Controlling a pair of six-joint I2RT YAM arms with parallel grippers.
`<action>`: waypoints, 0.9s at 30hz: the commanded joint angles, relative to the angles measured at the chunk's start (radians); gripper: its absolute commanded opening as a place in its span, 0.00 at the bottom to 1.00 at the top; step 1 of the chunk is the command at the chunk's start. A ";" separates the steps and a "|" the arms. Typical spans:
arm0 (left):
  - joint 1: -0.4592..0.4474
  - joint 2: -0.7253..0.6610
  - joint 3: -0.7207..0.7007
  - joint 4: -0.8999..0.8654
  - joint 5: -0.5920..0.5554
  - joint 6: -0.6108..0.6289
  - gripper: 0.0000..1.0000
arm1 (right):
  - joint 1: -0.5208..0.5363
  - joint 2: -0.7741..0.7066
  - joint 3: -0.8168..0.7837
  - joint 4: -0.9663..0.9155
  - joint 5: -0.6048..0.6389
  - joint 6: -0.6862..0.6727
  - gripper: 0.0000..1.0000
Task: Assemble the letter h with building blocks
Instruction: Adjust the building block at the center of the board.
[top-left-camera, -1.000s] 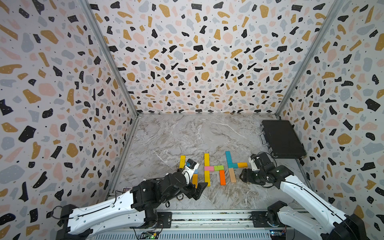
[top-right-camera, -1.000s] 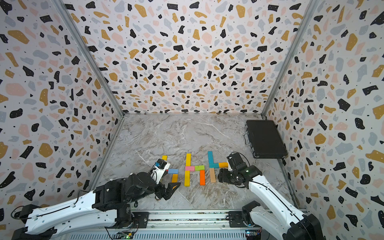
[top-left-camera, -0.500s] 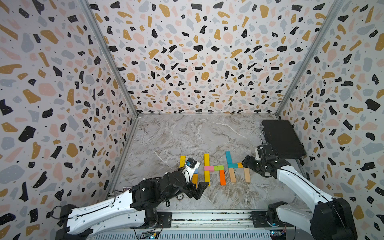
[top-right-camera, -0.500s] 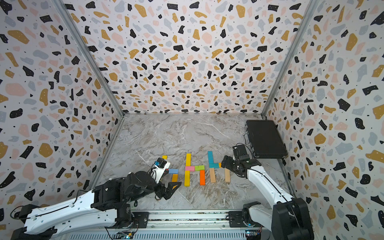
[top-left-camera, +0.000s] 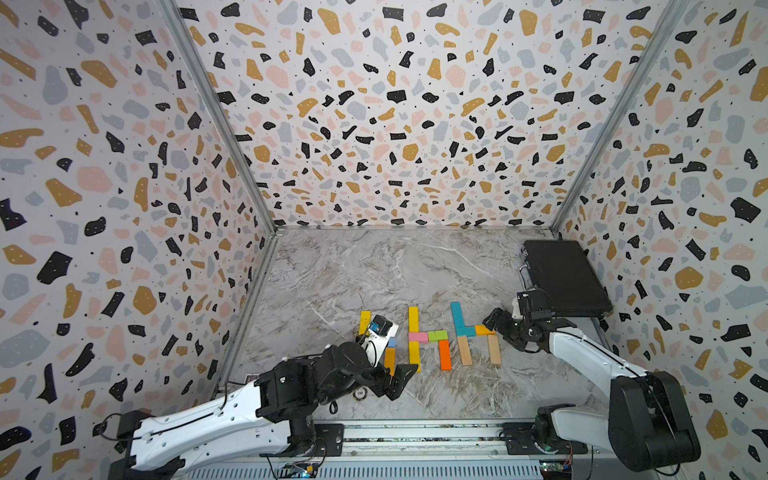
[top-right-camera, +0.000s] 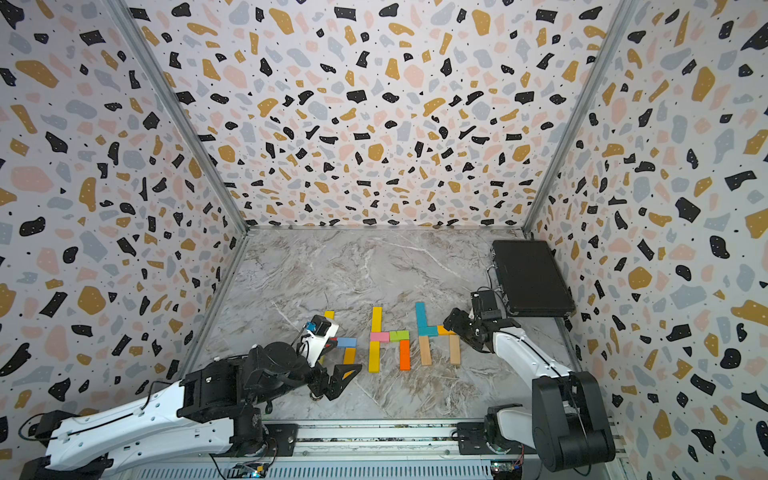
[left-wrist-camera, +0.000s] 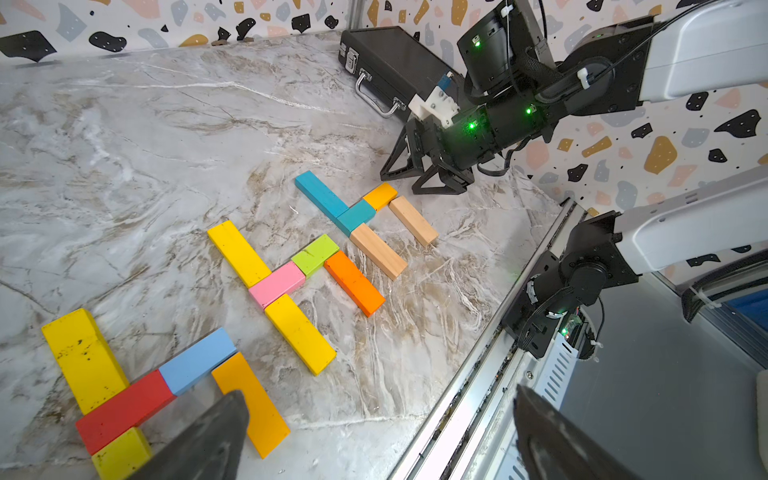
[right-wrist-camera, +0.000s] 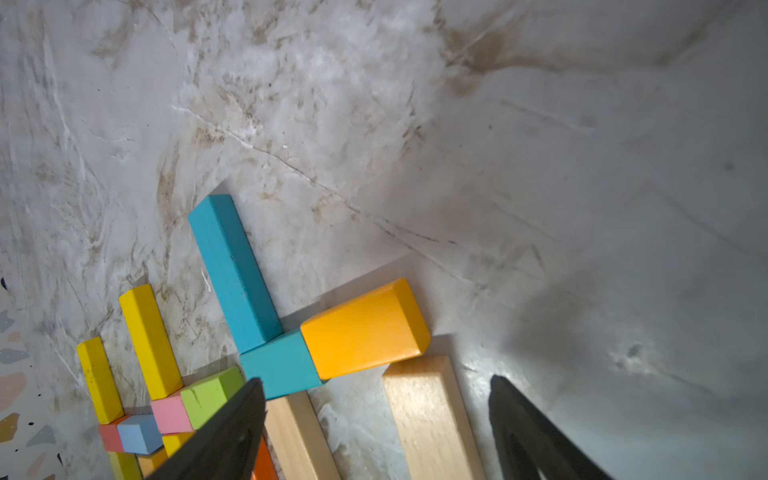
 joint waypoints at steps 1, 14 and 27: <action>0.007 0.001 0.021 0.021 0.007 0.007 0.99 | -0.003 0.017 -0.008 0.033 -0.038 0.007 0.86; 0.007 0.012 0.015 0.024 0.000 0.005 0.99 | -0.003 0.073 -0.020 0.101 -0.105 0.021 0.85; 0.007 0.010 0.025 0.014 -0.009 0.013 0.99 | -0.003 -0.097 0.058 -0.084 -0.027 -0.057 0.85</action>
